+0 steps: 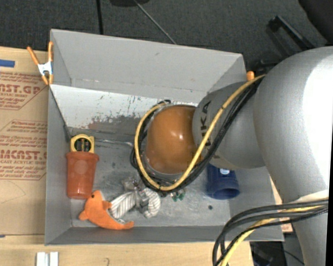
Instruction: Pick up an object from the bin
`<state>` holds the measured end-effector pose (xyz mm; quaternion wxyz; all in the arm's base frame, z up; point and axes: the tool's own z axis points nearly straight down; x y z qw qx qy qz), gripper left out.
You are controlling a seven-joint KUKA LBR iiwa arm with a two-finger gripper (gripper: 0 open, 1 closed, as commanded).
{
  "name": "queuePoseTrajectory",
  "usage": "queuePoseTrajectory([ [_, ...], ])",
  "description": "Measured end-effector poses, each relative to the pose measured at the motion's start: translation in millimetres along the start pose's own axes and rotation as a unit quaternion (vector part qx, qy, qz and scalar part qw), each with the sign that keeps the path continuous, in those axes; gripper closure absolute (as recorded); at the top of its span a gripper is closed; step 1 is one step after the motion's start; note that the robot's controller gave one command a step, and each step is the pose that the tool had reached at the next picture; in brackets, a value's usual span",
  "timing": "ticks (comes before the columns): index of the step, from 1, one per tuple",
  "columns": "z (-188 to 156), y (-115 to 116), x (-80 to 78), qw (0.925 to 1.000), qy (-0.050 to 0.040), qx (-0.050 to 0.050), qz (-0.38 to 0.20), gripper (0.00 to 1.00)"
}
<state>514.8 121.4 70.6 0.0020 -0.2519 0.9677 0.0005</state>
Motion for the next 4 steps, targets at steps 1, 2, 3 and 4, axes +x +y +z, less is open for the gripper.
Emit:
queuePoseTrajectory([
  [1, -2, 0, 0.4, 1.0, 0.0006, 0.0, 0.0, 1.0],
  [2, -10, 1, 1.4, 1.0, 0.0031, -0.001, 0.0, 1.0],
  [3, -23, 1, 1.4, 1.0, 0.0035, -0.001, 0.0, 1.0],
  [4, -35, 1, 0.4, 1.0, 0.0017, 0.0, 0.0, 1.0],
])
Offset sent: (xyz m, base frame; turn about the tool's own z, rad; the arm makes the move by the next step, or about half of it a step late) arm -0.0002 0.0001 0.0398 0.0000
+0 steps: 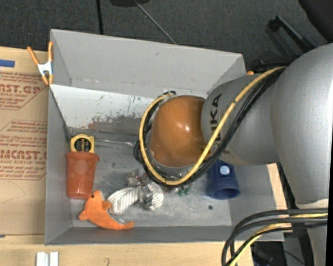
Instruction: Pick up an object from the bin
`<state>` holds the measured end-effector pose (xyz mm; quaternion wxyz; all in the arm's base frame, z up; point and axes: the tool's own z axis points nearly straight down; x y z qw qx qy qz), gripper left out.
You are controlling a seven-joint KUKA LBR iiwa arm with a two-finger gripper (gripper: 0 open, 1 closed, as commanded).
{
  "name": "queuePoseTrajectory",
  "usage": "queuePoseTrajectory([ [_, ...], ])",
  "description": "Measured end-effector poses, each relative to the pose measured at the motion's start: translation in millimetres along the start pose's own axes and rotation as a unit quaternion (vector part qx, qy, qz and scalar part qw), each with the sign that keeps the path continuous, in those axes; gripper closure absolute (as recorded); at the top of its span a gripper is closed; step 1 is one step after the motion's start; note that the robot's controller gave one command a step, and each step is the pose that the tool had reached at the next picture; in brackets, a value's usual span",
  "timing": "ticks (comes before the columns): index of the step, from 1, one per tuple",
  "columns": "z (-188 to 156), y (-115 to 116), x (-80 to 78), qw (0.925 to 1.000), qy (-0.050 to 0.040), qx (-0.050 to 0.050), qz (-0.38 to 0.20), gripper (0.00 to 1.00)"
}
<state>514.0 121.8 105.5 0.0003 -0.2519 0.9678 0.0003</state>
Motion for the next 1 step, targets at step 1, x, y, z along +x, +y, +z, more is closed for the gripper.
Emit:
queuePoseTrajectory([
  [1, -8.5, 0.3, 0.1, 1.0, 0.0003, 0.0, 0.0, 1.0],
])
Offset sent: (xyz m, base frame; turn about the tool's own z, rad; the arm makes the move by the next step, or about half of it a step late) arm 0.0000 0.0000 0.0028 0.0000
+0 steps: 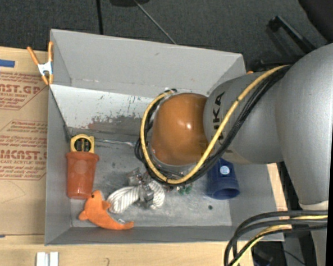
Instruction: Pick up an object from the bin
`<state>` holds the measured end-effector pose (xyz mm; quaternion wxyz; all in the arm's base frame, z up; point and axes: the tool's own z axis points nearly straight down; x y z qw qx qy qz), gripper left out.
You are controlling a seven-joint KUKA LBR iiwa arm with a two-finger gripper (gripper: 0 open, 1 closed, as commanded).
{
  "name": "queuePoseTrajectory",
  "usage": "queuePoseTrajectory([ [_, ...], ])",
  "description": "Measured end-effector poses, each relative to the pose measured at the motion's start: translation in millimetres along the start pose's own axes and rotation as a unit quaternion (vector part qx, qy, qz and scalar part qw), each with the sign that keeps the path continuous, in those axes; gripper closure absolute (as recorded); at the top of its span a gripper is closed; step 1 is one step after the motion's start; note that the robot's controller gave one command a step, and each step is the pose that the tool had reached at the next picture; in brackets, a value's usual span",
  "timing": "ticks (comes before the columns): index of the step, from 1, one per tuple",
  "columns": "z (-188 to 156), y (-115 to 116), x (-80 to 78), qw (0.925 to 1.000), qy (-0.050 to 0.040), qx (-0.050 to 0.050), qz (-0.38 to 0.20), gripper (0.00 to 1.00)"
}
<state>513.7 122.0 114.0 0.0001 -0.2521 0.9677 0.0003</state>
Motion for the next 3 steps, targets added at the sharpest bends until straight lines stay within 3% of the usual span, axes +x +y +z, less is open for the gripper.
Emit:
queuePoseTrajectory([
  [3, -38, 1, -0.2, 1.0, -0.0007, 0.0, 0.0, 1.0],
])
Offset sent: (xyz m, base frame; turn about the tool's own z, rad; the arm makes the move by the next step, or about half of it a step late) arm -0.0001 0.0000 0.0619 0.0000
